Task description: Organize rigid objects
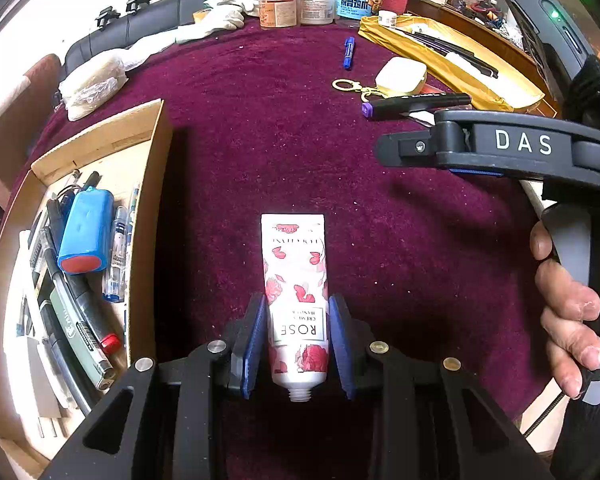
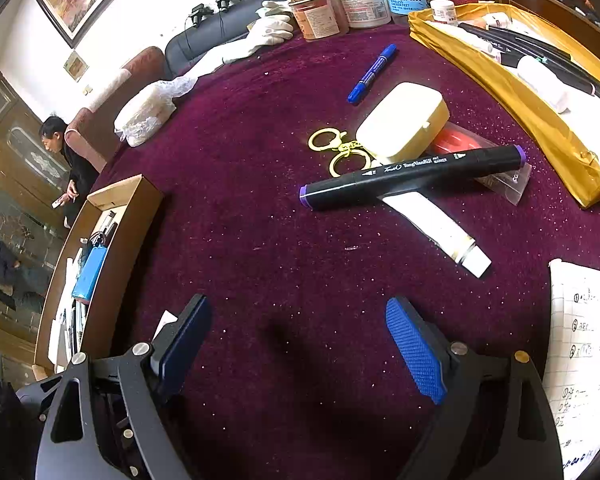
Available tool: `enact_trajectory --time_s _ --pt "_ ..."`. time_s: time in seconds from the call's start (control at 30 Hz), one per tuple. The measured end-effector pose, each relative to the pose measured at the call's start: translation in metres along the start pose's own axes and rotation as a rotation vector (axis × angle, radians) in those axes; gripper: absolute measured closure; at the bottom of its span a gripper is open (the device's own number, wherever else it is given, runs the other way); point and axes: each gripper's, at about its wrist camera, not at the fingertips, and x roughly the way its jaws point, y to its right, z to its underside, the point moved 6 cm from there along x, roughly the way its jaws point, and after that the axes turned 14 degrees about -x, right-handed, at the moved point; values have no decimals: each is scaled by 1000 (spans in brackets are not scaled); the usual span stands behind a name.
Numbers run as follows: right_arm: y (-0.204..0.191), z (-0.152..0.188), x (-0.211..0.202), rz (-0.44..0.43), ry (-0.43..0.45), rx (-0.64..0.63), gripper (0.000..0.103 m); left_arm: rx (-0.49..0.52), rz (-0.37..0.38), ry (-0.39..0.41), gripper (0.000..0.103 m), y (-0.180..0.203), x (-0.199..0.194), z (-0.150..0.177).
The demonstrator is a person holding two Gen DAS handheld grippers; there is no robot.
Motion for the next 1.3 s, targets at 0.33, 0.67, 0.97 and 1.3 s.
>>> enact_trajectory --time_s 0.33,0.67,0.97,1.3 --pt "-1 0 0 -11 1 3 14 3 -5 2 70 0 -1 1" --pt "41 -20 -39 10 86 34 14 5 22 -10 70 3 -2 2" --pt "80 -36 -32 112 42 76 25 -18 32 -14 70 -3 -4 2" --pt "87 -44 -9 143 -17 354 25 -13 17 -15 70 -1 -1 2"
